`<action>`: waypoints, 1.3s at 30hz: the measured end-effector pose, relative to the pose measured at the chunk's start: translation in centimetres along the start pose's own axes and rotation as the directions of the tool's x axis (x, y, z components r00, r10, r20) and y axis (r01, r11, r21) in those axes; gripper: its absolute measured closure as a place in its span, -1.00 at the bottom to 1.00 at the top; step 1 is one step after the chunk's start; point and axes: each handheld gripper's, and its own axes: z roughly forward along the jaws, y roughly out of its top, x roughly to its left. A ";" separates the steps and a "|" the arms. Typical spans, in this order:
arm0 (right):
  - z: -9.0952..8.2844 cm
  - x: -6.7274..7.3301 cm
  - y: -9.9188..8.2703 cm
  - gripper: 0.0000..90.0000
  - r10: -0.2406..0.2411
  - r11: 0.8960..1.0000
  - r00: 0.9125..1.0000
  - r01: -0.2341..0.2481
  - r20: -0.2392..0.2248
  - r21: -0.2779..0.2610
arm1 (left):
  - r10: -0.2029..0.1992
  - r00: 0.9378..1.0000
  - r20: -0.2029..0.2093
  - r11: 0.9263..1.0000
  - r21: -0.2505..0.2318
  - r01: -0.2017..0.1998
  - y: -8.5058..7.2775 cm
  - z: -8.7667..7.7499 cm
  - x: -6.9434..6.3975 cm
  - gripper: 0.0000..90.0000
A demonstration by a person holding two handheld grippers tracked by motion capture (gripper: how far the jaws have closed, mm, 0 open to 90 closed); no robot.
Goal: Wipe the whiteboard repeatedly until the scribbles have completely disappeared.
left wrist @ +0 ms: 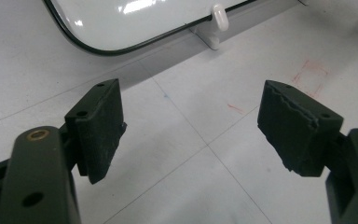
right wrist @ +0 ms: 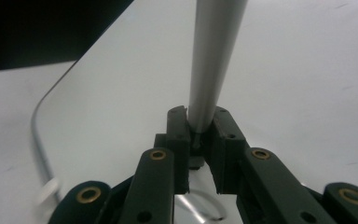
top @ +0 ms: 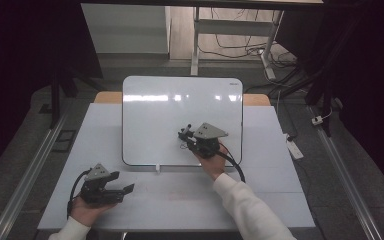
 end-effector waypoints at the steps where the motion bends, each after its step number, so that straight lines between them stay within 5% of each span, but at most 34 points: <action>1: 0.1 0.4 -0.2 0.75 -0.014 1.000 1.000 0.014 -0.011 0.008 | 0.001 1.000 0.000 1.000 -0.001 -0.001 0.0 0.0 0.0 -0.47; 3: -0.1 0.3 -0.2 0.75 -0.026 1.000 1.000 0.026 -0.004 0.012 | 0.001 1.000 -0.002 1.000 -0.001 -0.001 0.0 0.0 0.0 -0.47; 7: 0.2 -0.4 0.1 0.75 0.030 0.999 0.999 -0.030 0.010 -0.027 | 0.004 1.000 -0.003 1.000 0.001 -0.004 0.0 0.0 -0.1 -0.47; 11: 1.2 1.2 0.0 0.75 -0.024 1.000 0.999 0.024 -0.023 -0.005 | 0.000 1.000 -0.004 1.000 -0.001 0.000 0.0 -0.1 0.0 -0.47; 16: 0.3 -0.5 0.2 0.75 0.031 0.999 0.999 -0.030 0.023 -0.040 | 0.003 1.000 -0.001 1.000 -0.003 -0.003 0.0 -0.1 0.0 -0.47; 18: 0.0 -0.4 0.1 0.75 0.012 1.000 1.000 -0.011 0.028 -0.027 | 0.002 1.000 -0.001 1.000 -0.002 -0.002 0.0 -0.1 0.0 -0.47; 25: -1.0 0.2 -1.2 0.75 0.010 1.000 0.999 -0.009 -0.035 0.022 | 0.001 1.000 -0.003 1.000 -0.002 -0.001 0.0 0.0 0.0 -0.47; 32: -1.4 -0.6 -1.1 0.75 0.026 1.000 1.000 -0.026 0.011 -0.013 | 0.001 1.000 -0.004 1.000 -0.003 -0.001 0.0 0.0 -0.1 -0.47; 37: -0.7 1.1 -1.6 0.75 -0.022 0.999 0.998 0.024 -0.060 0.037 | 0.002 1.000 -0.004 1.000 -0.003 -0.002 0.0 -0.1 -0.1 -0.47; 39: -0.9 0.7 -1.4 0.75 -0.023 0.999 0.999 0.025 -0.044 0.033 | 0.003 1.000 -0.004 1.000 -0.004 -0.003 0.0 -0.1 0.0 -0.47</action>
